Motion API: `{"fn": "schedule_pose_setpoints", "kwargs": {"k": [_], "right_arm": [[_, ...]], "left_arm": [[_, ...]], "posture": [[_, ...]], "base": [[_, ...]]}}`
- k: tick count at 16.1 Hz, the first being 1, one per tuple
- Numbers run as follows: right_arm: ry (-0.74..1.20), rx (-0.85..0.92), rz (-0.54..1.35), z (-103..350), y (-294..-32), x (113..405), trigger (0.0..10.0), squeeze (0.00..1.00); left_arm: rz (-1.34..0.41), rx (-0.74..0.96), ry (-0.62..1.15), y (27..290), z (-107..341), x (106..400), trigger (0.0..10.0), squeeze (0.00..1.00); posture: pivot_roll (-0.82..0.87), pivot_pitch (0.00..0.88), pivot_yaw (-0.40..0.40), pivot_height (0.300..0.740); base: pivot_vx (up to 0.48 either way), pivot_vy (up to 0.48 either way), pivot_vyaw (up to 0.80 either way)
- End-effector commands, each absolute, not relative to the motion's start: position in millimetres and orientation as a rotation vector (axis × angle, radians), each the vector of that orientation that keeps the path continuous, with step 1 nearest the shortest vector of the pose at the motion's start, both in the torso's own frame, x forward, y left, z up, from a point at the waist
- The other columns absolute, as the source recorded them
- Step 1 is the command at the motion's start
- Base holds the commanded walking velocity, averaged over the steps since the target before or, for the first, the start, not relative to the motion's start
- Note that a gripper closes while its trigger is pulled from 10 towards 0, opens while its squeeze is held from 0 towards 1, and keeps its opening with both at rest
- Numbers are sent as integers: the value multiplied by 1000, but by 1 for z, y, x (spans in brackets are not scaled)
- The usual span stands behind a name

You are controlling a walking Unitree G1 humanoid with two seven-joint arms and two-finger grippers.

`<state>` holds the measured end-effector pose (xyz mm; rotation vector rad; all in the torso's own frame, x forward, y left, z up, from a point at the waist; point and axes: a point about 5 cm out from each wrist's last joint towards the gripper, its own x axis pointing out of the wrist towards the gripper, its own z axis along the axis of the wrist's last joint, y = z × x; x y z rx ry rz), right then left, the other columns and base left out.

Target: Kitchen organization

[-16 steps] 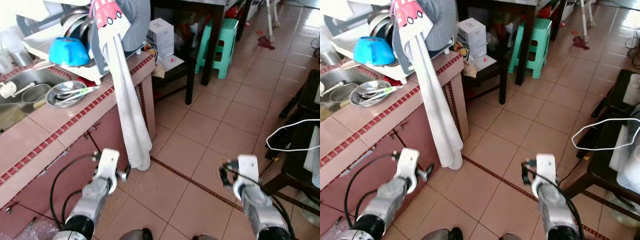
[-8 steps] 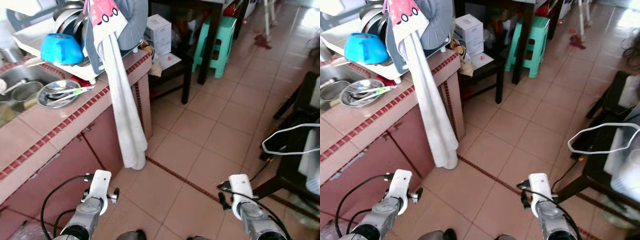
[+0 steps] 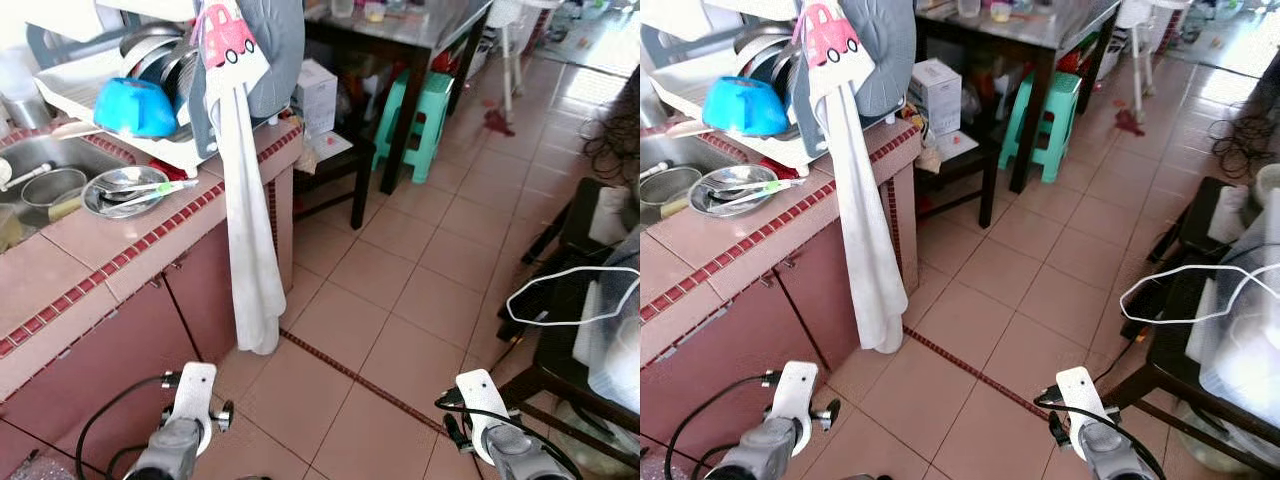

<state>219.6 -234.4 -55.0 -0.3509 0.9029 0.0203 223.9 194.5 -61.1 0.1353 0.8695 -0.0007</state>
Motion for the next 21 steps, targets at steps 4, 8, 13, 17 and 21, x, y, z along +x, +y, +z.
{"fn": "schedule_pose_setpoints", "kwargs": {"k": [4,8,13,17,21], "right_arm": [[922,-333,3,-62,-232,210,10000,0],[919,-330,4,-63,-230,208,10000,0],[905,-303,17,-65,-214,212,10000,0],[922,-256,-6,-69,-212,206,10000,0],[969,-273,-14,-75,-218,193,10000,0]], "left_arm": [[-58,205,829,200,-55,231,10000,0],[-128,243,788,193,-48,242,10000,0],[-152,268,778,195,-46,244,10000,0],[-137,286,833,203,-55,229,10000,0],[-104,272,856,206,-59,224,10000,0]], "posture": [[-74,0,23,740],[-70,1,59,740],[-55,10,70,740],[-53,23,74,740],[-49,27,75,740]], "base": [[0,0,0],[208,0,0],[433,0,0],[0,0,0],[0,0,-134]]}}
